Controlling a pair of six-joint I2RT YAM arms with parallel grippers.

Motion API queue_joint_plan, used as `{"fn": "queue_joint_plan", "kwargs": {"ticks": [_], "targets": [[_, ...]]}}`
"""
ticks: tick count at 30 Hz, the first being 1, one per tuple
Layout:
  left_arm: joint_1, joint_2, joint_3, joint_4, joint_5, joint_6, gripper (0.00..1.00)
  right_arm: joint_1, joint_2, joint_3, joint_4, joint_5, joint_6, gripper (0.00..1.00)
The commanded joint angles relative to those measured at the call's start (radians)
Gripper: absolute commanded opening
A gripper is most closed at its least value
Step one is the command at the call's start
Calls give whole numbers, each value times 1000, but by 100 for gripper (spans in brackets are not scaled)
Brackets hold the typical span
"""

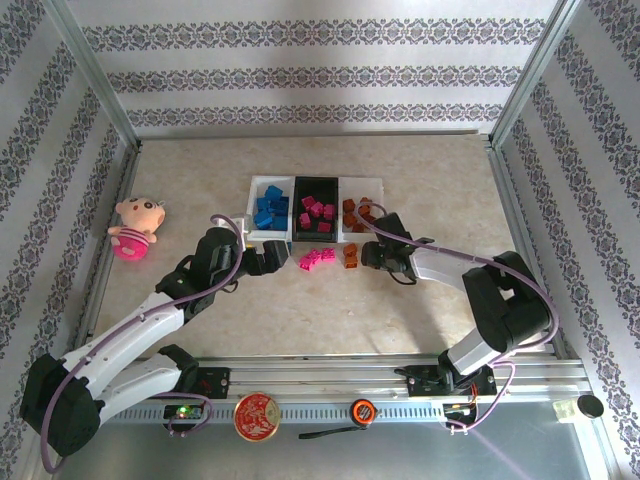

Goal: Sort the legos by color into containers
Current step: Pick up the lego from the center of the table, then place the lego in the container.

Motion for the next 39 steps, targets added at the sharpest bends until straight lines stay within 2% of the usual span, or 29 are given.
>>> {"fn": "queue_joint_plan", "kwargs": {"ticks": [1,6,10,18,21,29,32,36,39], "targets": [[-12,-14,-9,-21,-18,9,100,12,38,24,-48,6,-5,49],[-11,-13,-12,-20,-22,12,100,16,42,18,-45,0,3,39],[-10,-21,-9,-37,-27,28,100,16,-42,4,-48,-6,-4,30],[-11,-38,-22,-61,-41,44,100,40,-278,54,-69,-68,-49,25],[-11,-32,-32,-49,-31,46,100,39,-246,131,-70,-60,-72,25],[-11,-17,-44,-60,-1,40,100,5,41,362,-35,-12,-116,27],[-10,-32,-53,-73,-4,40,100,-14,124,432,-39,-2,-116,31],[-12,-47,-61,-88,-4,44,100,-25,149,488,-50,-17,-138,58],[-11,-49,-63,-88,1,47,100,-16,97,466,-47,-21,-153,64]]}}
